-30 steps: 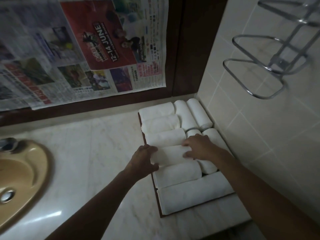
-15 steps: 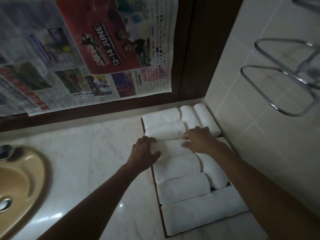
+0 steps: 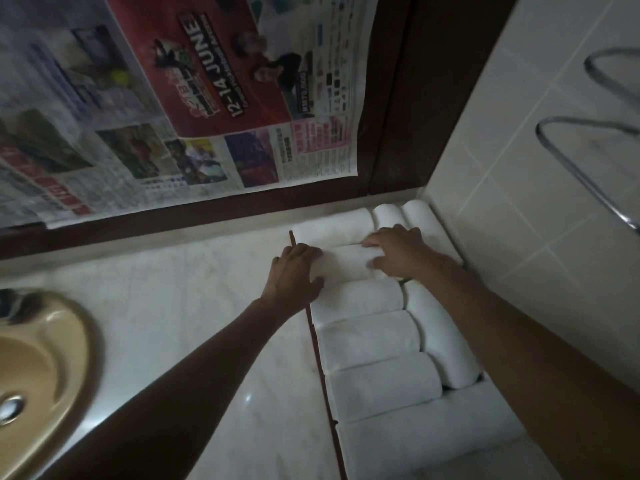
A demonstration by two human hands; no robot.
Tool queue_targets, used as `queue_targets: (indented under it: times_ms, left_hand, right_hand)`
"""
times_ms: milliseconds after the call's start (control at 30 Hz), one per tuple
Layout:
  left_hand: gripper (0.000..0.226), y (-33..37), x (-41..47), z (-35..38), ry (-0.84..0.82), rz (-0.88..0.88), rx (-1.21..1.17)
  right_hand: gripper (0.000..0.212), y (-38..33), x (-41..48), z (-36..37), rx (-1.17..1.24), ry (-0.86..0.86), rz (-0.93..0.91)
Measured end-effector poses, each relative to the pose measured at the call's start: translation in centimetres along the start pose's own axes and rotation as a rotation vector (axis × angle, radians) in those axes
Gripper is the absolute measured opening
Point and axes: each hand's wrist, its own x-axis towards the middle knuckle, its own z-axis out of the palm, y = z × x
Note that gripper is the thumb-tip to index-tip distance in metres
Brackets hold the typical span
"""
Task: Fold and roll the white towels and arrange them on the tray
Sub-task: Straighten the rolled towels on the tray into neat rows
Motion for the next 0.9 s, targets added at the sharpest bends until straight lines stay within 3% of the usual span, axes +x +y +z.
queue_targets:
  times_ms: [133,233,333,533,767,900]
  left_hand:
    - [0.057,-1.2,2.3,-1.2,0.135,-0.088,-0.123]
    - [0.069,-2.1,5.0,-2.0,0.039,-0.119,-0.039]
    - [0.069,-3.3,7.1,-2.4,-0.083,-0.056,0.076]
    - [0.064,-4.3,8.1,-2.3,-0.075,0.032,0.112]
    - [0.066,-4.4,8.0,-2.1,-0.063,-0.029,0.037]
    - [0.071,-3.7,7.7,-2.4,-0.016,-0.038,0.023]
  right_hand:
    - [0.062,-0.3,3.0,-2.6,0.040,0.125,0.024]
    - [0.076,-0.9,4.9,-3.1,-0.110,0.087,-0.058]
    - [0.072,-0.9,6.1,-1.9,-0.293,0.063,-0.094]
    - [0.061,-0.1,7.0,-1.0,-0.380,0.039,-0.128]
    - [0.065,0.2,7.3,-0.7,-0.226,0.061,-0.081]
    - [0.069,1.8,3.4,-0.7,0.194,0.321,0.126]
